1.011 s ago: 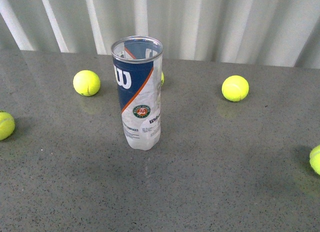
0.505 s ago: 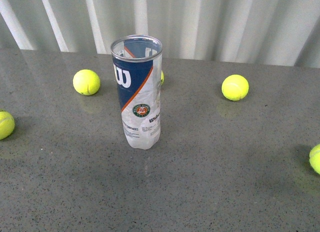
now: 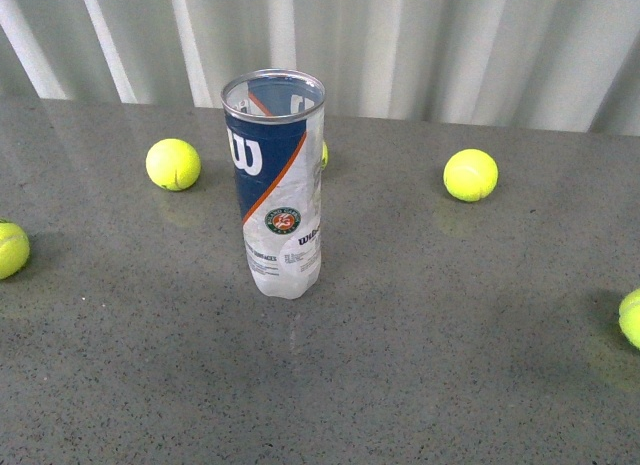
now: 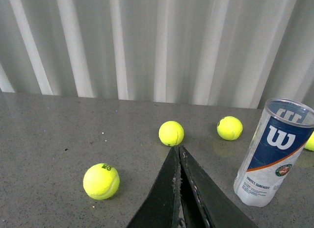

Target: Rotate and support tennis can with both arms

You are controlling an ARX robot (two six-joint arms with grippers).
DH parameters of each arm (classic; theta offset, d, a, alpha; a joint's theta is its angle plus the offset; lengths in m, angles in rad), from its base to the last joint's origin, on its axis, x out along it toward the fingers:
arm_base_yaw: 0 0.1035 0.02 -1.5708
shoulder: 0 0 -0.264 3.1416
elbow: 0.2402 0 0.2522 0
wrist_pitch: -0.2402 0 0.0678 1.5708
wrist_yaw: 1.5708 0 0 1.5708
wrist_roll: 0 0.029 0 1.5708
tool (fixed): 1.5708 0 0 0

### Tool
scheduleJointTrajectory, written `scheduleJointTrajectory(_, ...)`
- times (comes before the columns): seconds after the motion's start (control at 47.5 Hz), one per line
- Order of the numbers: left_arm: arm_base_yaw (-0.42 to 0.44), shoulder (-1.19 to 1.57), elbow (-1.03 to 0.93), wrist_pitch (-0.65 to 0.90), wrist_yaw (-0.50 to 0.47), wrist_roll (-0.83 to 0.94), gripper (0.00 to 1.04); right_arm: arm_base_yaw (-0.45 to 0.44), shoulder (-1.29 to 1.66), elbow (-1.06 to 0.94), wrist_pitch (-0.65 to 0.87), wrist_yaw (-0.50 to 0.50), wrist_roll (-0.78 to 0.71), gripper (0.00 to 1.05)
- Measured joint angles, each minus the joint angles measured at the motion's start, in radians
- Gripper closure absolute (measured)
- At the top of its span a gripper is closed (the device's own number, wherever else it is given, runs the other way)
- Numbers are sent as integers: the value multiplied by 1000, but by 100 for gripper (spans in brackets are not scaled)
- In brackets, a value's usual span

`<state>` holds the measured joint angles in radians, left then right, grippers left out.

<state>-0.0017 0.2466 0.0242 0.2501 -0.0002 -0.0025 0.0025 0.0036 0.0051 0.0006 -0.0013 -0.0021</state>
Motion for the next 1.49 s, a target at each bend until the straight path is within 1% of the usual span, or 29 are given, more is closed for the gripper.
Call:
scheduleJointTrajectory(0.337, 0, -75, 0, -75, 0, 0, 101, 0, 0, 0, 0, 0, 0, 7)
scheduleJointTrajectory(0.421, 0, -179, 0, -214, 1, 0, 101, 0, 0, 0, 0, 0, 0, 7)
scheduleJointTrajectory(0.463, 0, -216, 0, -242, 0, 0, 101, 0, 0, 0, 0, 0, 0, 7)
scheduleJointTrajectory(0.674, 0, -243, 0, -248, 0, 0, 101, 0, 0, 0, 0, 0, 0, 7)
scheduleJointTrajectory(0.716, 0, -243, 0, -248, 0, -1, 100, 0, 0, 0, 0, 0, 0, 7)
scheduleJointTrajectory(1.011, 0, -243, 0, -248, 0, 0, 57, 0, 0, 0, 0, 0, 0, 7)
scheduleJointTrajectory(1.032, 0, -243, 0, -248, 0, 0, 55, 0, 0, 0, 0, 0, 0, 7)
scheduleJointTrajectory(1.074, 0, -243, 0, -248, 0, 0, 48, 0, 0, 0, 0, 0, 0, 7)
scheduleJointTrajectory(1.095, 0, -243, 0, -248, 0, 0, 46, 0, 0, 0, 0, 0, 0, 7)
scheduleJointTrajectory(1.137, 0, -243, 0, -248, 0, 0, 39, 0, 0, 0, 0, 0, 0, 7)
scheduleJointTrajectory(1.284, 0, -243, 0, -248, 0, 0, 20, 0, 0, 0, 0, 0, 0, 7)
scheduleJointTrajectory(1.326, 0, -243, 0, -248, 0, 0, 11, 0, 0, 0, 0, 0, 0, 7)
scheduleJointTrajectory(1.389, 0, -243, 0, -248, 0, 0, 5, 0, 0, 0, 0, 0, 0, 7)
scheduleJointTrajectory(1.495, 0, -243, 0, -248, 0, 0, 7, 0, 0, 0, 0, 0, 0, 7)
